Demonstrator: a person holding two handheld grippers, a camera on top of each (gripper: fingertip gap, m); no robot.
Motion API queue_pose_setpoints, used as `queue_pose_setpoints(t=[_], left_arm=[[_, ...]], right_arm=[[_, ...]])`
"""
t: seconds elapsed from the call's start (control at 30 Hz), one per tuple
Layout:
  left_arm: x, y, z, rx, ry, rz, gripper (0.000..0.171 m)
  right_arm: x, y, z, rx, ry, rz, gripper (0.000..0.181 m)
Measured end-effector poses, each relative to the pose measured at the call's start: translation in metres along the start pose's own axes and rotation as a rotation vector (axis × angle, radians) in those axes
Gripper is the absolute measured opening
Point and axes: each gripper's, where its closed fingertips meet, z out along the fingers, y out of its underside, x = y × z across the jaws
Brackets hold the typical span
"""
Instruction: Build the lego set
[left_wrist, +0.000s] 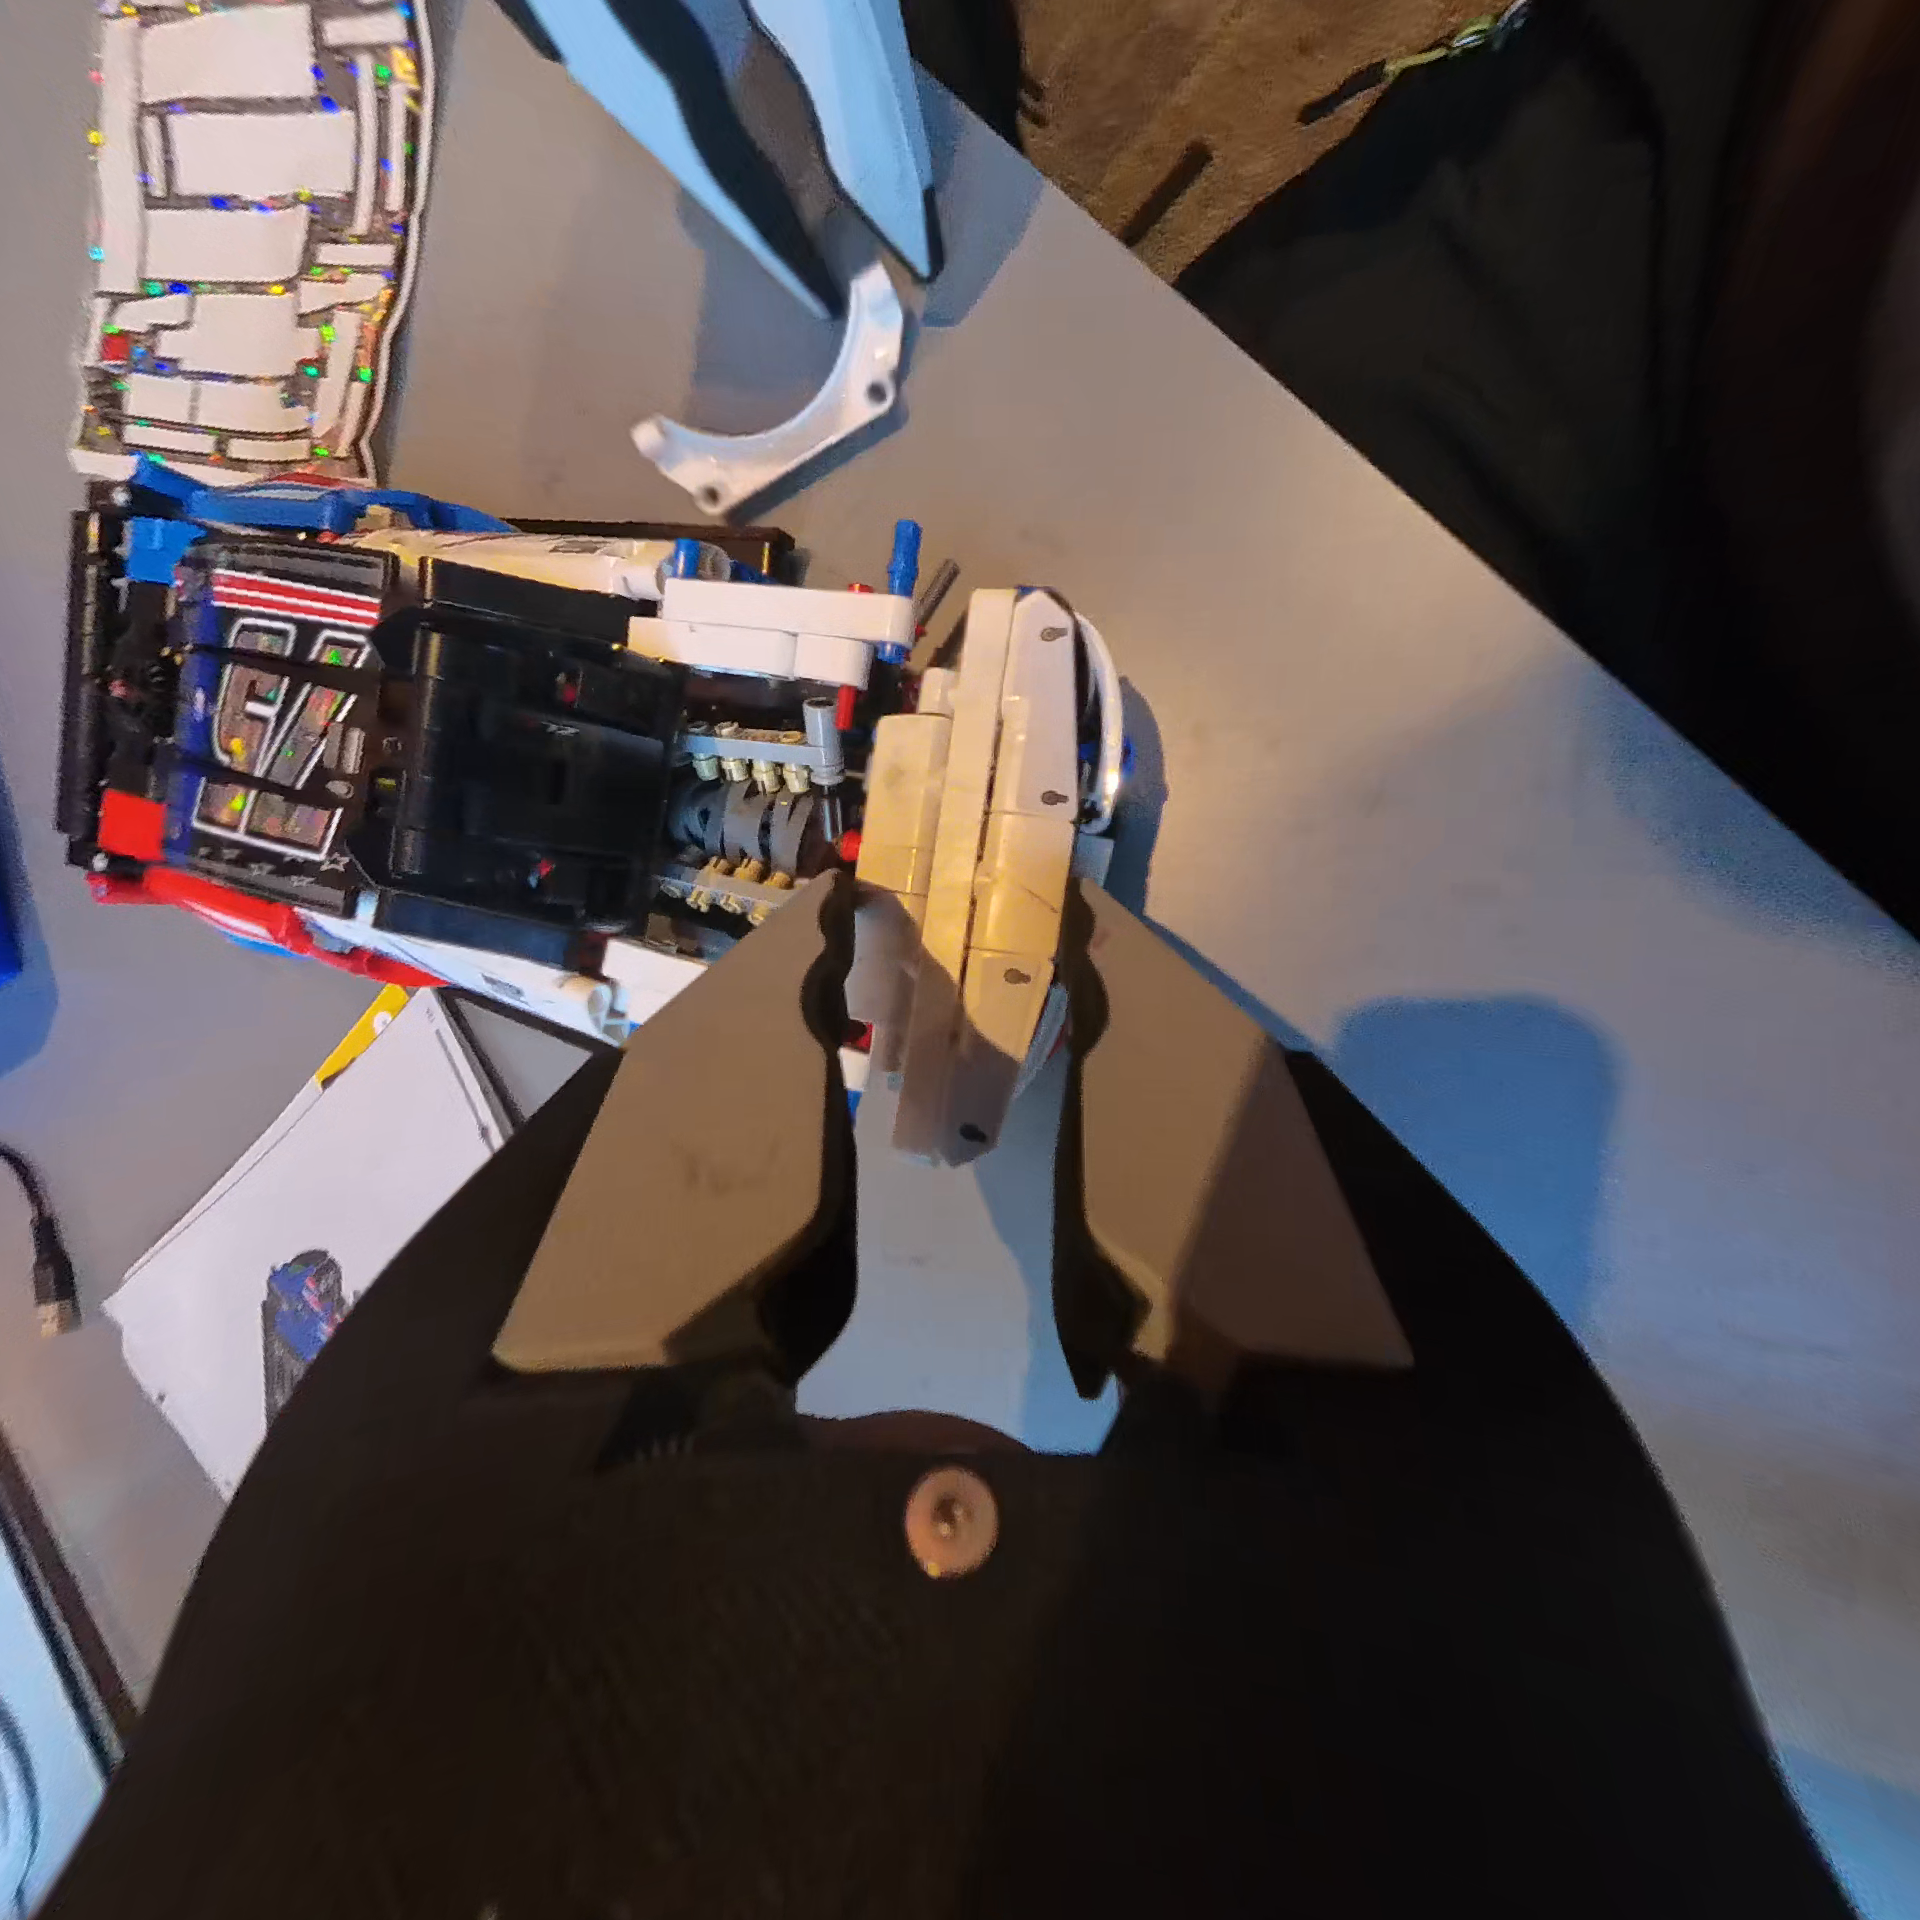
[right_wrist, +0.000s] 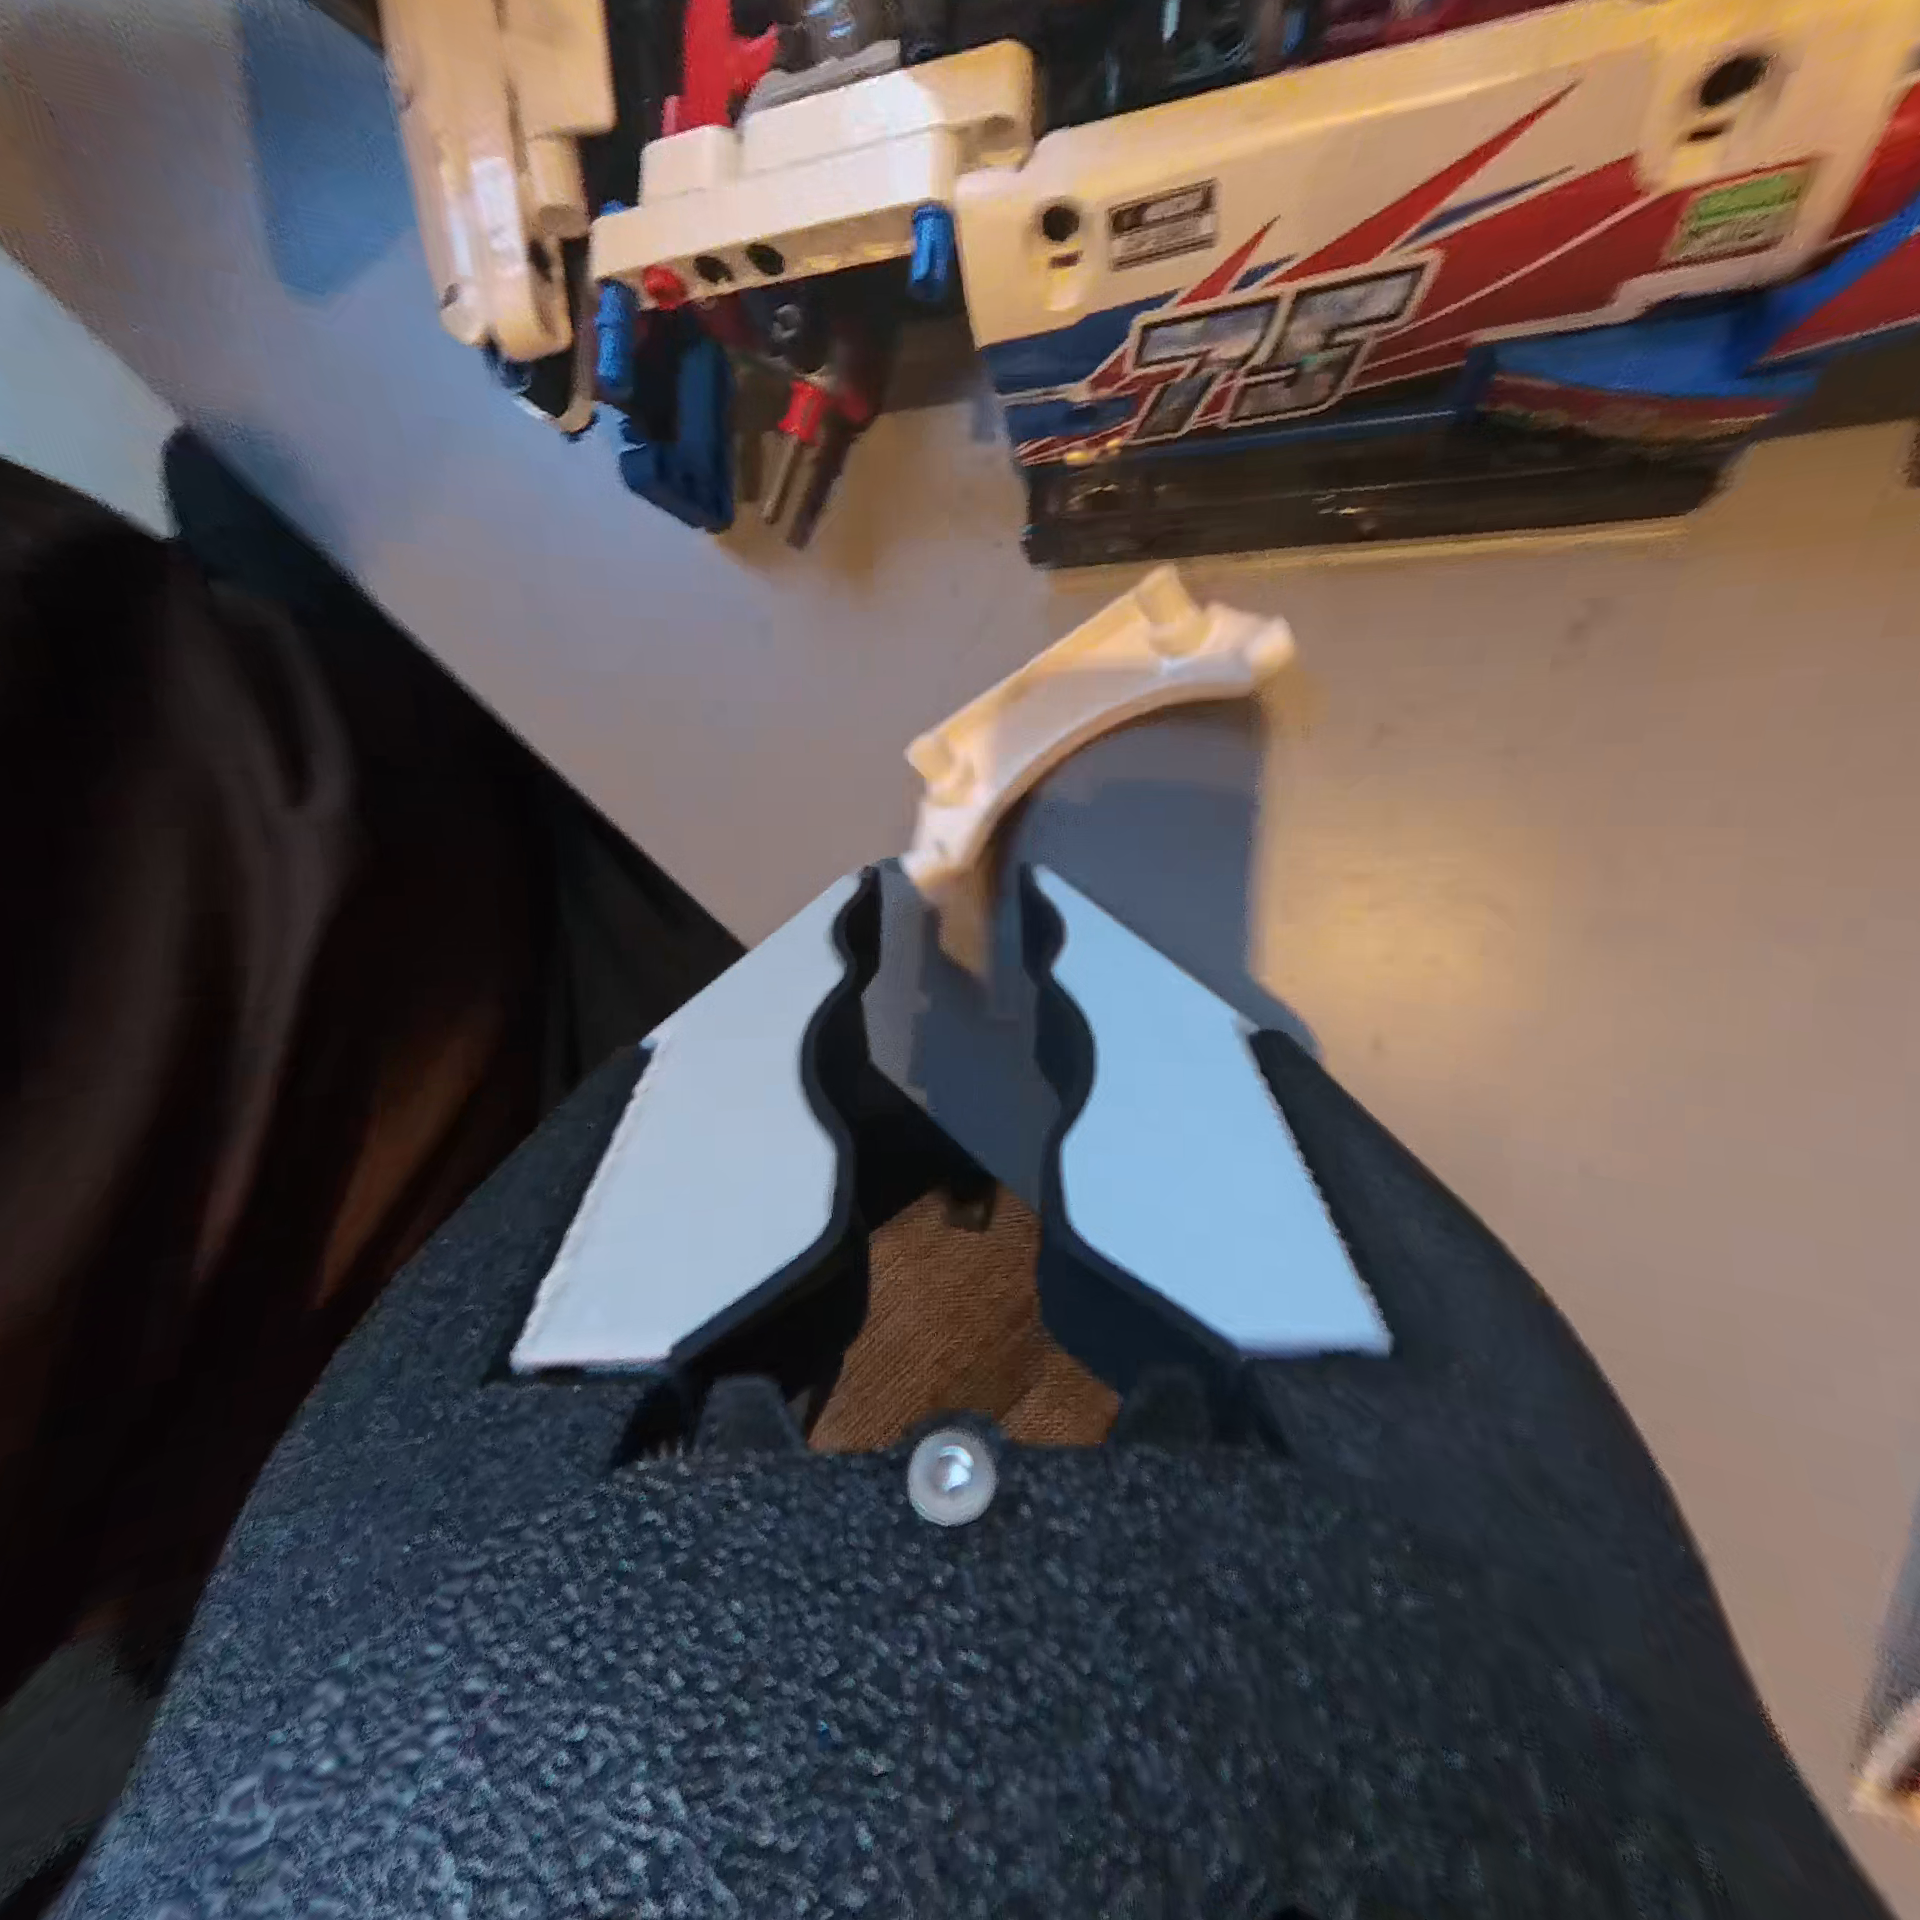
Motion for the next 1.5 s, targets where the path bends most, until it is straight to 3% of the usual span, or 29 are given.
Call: queue_pose_setpoints(t=[0.1,0.17,0.3,0.47,0.83,1.5], left_arm=[[0.0,0.0,0.0,-0.001,0.068,0.01,0.037],[0.0,-0.001,0.0,0.006,0.098,0.022,0.036],[0.005,-0.008,-0.007,0.059,0.17,0.033,0.037],[-0.01,-0.008,-0.003,0.074,0.13,0.023,0.037],[-0.013,-0.001,0.001,0.035,0.172,0.017,0.037],[-0.013,0.001,0.005,-0.002,0.352,0.004,0.036]], right_arm=[[0.008,-0.007,-0.012,0.056,0.17,-0.021,0.034],[-0.002,-0.022,-0.02,0.158,0.169,-0.009,0.034],[-0.052,-0.064,-0.018,0.421,-0.123,0.116,0.019],[-0.056,-0.079,0.006,0.525,-0.29,0.252,0.022],[-0.051,-0.085,0.014,0.555,-0.377,0.287,0.006],[-0.052,-0.086,0.011,0.596,-0.498,0.355,0.005]])
